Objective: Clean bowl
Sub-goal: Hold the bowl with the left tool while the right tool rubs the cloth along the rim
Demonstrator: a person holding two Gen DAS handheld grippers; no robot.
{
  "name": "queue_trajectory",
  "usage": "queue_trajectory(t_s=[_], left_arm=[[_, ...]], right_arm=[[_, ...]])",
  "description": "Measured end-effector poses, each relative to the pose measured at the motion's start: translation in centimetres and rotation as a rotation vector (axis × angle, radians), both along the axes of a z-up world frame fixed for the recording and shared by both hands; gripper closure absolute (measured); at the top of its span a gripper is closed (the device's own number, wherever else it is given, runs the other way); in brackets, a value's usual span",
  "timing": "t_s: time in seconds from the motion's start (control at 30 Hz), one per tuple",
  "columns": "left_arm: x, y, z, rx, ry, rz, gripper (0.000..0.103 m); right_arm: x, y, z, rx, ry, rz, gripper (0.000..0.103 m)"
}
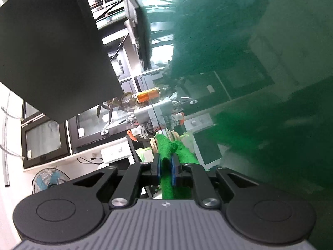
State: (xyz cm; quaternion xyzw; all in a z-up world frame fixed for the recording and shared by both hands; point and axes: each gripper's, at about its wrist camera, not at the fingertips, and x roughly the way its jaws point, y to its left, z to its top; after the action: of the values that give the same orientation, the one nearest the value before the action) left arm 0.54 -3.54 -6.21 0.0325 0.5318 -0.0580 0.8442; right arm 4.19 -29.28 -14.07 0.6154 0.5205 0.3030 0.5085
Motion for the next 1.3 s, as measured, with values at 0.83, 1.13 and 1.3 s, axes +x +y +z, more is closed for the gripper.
queue_trajectory(t_s=[0.83, 1.13, 1.3], left_arm=[[0.1, 0.3, -0.3, -0.031, 0.016, 0.013, 0.044], [0.0, -0.3, -0.2, -0.020, 0.014, -0.011, 0.052], [0.0, -0.4, -0.2, -0.011, 0.014, -0.012, 0.051]], right_arm=[[-0.3, -0.7, 0.6, -0.090, -0.134, 0.094, 0.092], [-0.7, -1.2, 0.4, -0.070, -0.136, 0.092, 0.092], [1.7, 2.5, 0.3, -0.044, -0.151, 0.116, 0.092]])
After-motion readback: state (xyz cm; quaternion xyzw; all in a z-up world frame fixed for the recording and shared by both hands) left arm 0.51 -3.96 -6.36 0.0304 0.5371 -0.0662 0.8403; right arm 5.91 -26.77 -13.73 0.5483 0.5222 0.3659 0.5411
